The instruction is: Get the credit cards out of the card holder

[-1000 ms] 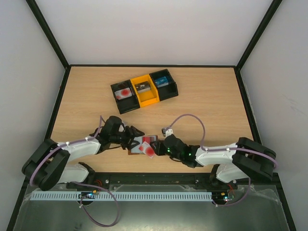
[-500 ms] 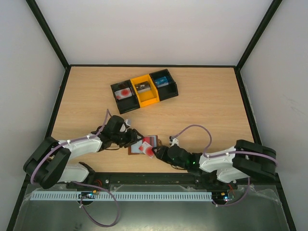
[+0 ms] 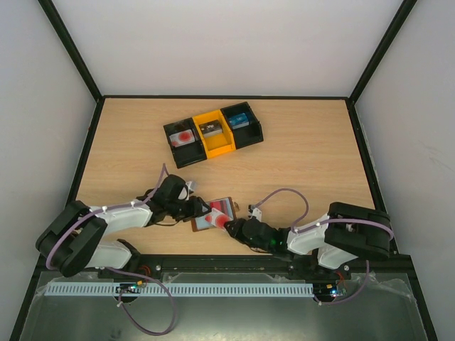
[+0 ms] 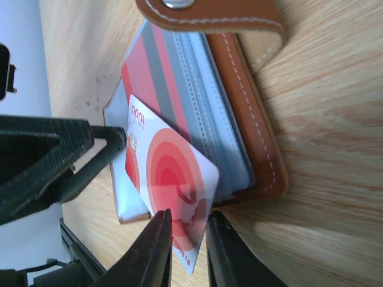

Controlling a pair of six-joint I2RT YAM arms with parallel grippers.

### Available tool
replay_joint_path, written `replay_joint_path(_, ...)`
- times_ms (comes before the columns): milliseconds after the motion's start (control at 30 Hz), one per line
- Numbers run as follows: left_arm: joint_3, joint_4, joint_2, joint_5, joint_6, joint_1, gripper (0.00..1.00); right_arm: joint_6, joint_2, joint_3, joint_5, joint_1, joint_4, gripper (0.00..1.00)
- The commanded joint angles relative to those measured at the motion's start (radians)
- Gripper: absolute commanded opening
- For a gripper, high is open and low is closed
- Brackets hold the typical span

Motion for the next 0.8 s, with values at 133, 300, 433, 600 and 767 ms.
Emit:
replay_joint_path(133,-0.046,0.077,0.022,0.087,-0.031,-0.015,0.45,0.025,-0.023,-0.007,0.083,0.007,-0.051,0.10)
replay_joint_path(300,-0.063,0.122,0.028,0.118,-0.060,-0.019,0.42,0.019,-0.025,-0.013,0.078,0.007,-0.031,0.02)
replay_joint_path(433,-0.056,0.099,0.018,0.098,-0.054,-0.020,0.41,0.012,-0.058,-0.035,0.082,0.007,-0.007,0.02)
replay_joint_path(600,-0.051,0.071,0.017,0.072,-0.046,-0.020,0.40,0.005,-0.128,-0.060,0.101,0.007,-0.023,0.02)
replay_joint_path(767,-0.034,0.024,0.020,0.023,-0.027,-0.017,0.43,0.002,-0.197,-0.081,0.124,0.007,-0.063,0.02)
